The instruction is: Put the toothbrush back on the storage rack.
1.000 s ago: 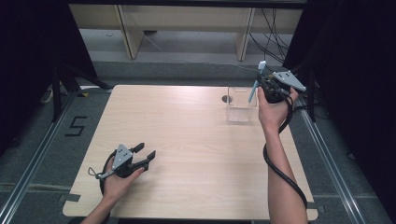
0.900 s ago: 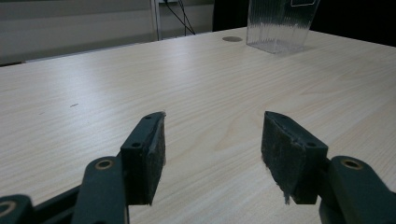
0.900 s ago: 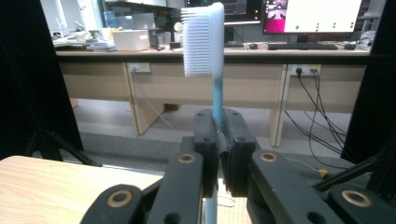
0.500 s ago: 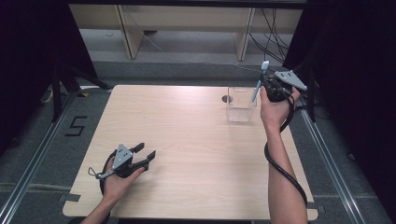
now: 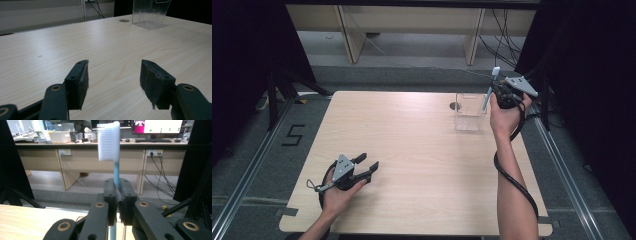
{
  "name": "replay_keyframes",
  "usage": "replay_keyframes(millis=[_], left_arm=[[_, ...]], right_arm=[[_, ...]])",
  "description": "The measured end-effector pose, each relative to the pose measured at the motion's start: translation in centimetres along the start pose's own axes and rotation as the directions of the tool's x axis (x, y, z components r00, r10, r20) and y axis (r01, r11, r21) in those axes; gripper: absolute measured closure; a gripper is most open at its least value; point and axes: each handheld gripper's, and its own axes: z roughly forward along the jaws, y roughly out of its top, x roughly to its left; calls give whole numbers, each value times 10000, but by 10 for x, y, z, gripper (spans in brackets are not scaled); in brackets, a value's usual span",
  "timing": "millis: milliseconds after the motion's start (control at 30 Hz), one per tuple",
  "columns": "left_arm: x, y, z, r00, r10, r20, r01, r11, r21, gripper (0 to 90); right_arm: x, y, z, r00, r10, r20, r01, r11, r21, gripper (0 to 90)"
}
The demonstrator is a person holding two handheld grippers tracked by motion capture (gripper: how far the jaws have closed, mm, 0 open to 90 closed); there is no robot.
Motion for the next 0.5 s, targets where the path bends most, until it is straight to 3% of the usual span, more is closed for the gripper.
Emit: replay_keyframes(millis=[500], left_arm=[[0, 0, 0, 10000, 21, 14, -21, 10000, 25, 396]], right_arm=[[1, -6, 7, 9999, 46, 144, -47, 9999, 132, 859]])
